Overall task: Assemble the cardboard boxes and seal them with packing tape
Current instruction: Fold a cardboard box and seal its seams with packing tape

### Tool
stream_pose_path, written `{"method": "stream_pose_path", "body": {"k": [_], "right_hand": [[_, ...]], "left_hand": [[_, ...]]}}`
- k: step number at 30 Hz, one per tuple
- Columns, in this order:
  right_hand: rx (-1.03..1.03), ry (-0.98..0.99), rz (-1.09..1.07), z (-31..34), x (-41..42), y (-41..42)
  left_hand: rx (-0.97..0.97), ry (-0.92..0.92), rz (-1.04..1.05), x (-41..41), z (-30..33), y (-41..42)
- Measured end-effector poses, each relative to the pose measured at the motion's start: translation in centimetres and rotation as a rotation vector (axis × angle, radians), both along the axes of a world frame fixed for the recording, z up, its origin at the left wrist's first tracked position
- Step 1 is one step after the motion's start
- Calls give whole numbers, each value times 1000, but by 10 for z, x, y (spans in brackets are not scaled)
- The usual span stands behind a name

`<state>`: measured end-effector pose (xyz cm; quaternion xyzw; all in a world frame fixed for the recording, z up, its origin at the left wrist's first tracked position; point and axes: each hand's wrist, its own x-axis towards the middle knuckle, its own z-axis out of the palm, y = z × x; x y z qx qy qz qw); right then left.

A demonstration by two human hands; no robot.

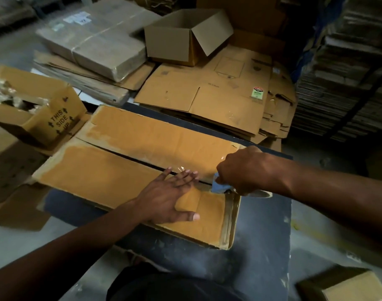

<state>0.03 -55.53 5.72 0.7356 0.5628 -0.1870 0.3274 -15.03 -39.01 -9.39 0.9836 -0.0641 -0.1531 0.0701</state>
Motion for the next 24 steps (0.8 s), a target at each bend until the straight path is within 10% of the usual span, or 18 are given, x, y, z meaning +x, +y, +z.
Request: {"method": "stream_pose_path", "body": {"k": [24], "right_hand": [[68, 68, -212, -7, 23, -79]], "left_hand": [[-58, -32, -91, 37, 17, -99]]}}
